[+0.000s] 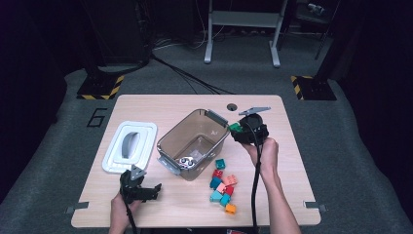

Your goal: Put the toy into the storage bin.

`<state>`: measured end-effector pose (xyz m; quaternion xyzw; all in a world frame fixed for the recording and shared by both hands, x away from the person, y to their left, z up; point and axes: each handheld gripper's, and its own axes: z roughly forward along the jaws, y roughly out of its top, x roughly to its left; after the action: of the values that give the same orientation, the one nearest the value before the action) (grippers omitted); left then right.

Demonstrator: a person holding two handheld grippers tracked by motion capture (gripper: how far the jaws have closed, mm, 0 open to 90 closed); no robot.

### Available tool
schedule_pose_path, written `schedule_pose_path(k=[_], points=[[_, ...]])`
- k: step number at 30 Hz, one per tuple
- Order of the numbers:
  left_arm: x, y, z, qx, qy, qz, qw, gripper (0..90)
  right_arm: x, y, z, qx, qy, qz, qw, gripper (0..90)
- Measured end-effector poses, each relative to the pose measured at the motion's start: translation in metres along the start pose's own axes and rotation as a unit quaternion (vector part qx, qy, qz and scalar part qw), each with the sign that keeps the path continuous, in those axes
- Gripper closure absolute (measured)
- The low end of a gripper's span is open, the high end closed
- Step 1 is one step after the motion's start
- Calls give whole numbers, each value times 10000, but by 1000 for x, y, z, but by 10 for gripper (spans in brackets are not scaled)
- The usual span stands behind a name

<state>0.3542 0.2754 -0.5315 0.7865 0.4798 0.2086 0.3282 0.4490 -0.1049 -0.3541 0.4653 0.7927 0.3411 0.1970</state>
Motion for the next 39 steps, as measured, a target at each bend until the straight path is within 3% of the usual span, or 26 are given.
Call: schedule_pose_path(k=[13,24,36,39], points=[[0,0,0,3,-4,-6,10000,10,25,22,28,71,252,-324,9991,589],[0,0,0,-2,6,-3,10000,10,36,19,58,524,425,-523,9963,589],[0,0,0,1,4,-10,10000,10,39,14,57,607,459,-637,9951,576],[0,0,0,-3,7,-2,10000,10,40,13,55,595,465,-601,9953,505]])
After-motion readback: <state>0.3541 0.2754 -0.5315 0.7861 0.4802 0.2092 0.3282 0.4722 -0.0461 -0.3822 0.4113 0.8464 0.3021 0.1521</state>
